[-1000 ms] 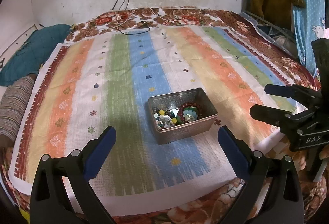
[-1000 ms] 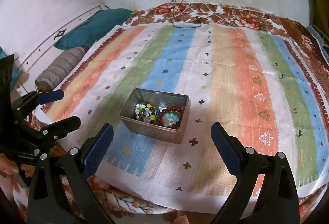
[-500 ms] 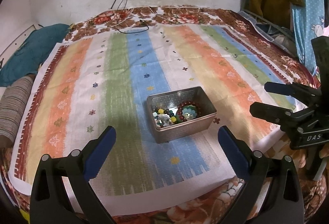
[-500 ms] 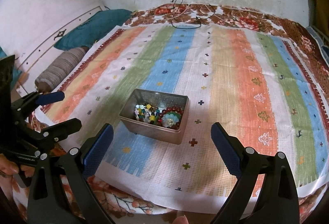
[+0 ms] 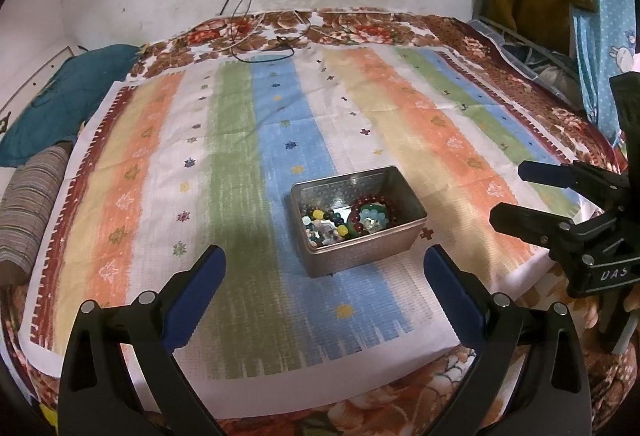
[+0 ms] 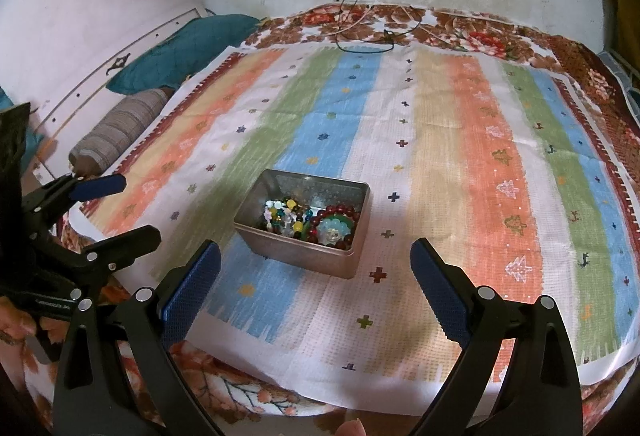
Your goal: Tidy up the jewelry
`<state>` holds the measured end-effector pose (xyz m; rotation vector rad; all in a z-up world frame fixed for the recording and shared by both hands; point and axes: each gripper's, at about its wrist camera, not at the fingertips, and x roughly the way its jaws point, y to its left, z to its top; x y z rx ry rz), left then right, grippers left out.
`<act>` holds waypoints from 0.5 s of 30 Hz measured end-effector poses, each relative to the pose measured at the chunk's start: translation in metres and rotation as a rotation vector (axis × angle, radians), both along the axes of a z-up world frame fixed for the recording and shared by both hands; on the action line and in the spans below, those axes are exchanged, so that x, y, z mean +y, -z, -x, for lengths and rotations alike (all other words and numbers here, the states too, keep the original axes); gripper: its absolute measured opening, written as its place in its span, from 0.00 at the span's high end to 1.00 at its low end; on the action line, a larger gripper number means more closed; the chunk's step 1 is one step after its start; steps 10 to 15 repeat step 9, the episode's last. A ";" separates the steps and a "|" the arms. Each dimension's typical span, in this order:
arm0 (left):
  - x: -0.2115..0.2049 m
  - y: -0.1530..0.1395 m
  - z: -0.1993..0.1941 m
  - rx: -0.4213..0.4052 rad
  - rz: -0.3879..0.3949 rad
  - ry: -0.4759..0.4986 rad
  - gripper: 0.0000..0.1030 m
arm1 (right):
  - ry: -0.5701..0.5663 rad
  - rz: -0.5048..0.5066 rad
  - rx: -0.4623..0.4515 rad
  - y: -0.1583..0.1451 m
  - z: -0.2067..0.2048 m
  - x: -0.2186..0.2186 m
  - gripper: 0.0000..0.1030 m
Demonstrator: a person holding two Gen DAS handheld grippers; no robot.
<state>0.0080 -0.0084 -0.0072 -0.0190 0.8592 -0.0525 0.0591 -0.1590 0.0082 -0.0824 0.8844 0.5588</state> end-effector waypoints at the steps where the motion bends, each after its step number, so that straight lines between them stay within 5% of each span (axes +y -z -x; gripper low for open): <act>1: 0.001 0.001 -0.001 0.002 0.002 -0.001 0.06 | 0.000 0.001 -0.001 0.000 0.000 0.000 0.06; 15: 0.001 0.003 -0.003 0.016 0.000 -0.004 0.06 | 0.007 -0.007 0.004 0.001 0.000 -0.001 0.06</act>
